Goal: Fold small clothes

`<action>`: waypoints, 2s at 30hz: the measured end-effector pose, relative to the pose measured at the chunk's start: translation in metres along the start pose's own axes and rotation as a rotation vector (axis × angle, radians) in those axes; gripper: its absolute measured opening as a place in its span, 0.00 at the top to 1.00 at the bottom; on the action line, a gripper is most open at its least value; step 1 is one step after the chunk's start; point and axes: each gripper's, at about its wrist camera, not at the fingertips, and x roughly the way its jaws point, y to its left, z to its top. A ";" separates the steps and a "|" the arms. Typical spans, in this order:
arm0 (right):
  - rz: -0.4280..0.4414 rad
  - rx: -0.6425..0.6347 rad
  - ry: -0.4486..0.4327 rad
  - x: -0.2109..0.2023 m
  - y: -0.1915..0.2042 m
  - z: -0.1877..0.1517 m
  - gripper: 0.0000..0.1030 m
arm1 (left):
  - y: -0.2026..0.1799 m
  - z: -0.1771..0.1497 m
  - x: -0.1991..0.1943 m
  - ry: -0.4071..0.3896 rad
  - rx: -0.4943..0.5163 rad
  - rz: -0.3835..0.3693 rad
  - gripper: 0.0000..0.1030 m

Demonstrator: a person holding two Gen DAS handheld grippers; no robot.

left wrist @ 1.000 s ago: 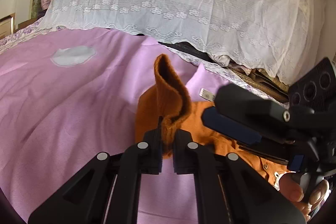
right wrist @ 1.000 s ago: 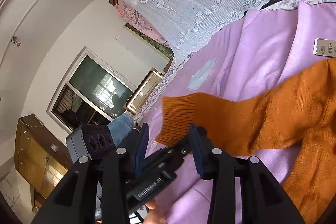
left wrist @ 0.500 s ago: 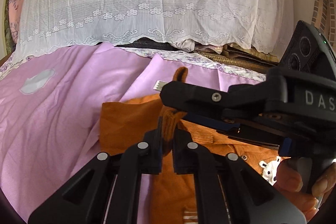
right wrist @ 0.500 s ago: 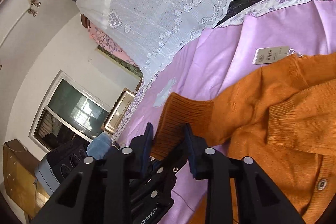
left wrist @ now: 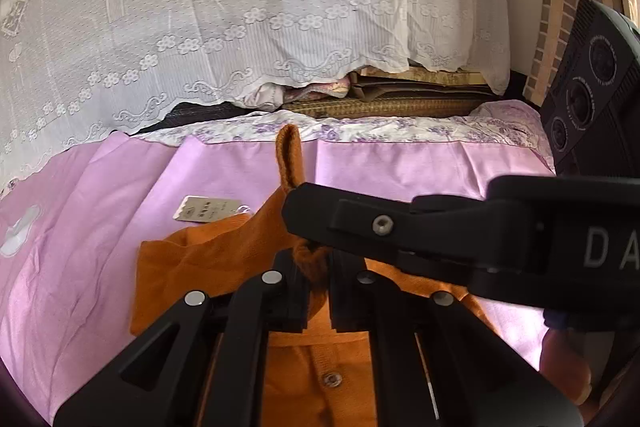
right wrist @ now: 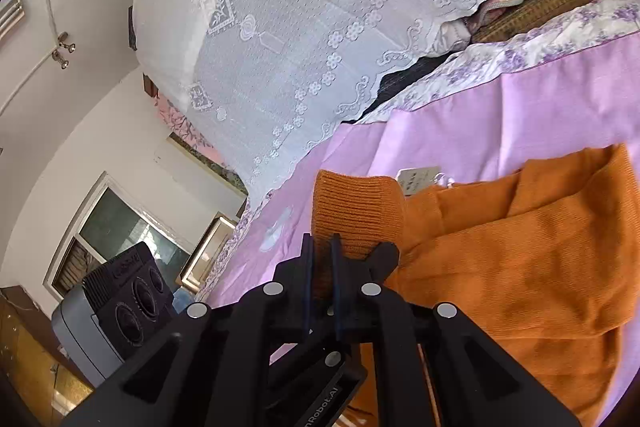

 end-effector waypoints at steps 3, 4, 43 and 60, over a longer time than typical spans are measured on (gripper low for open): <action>-0.036 0.028 -0.016 -0.020 -0.025 0.006 0.92 | -0.027 0.000 0.019 0.020 0.027 -0.016 0.95; -0.049 0.036 -0.017 -0.025 -0.033 0.007 0.92 | -0.034 -0.001 0.025 0.026 0.034 -0.023 0.95; -0.587 -0.050 -0.069 -0.007 -0.105 0.000 0.95 | 0.183 -0.087 0.058 0.276 -0.450 0.191 0.14; -0.501 -0.186 0.028 0.024 -0.063 -0.035 0.64 | 0.142 -0.068 0.062 0.251 -0.288 0.129 0.07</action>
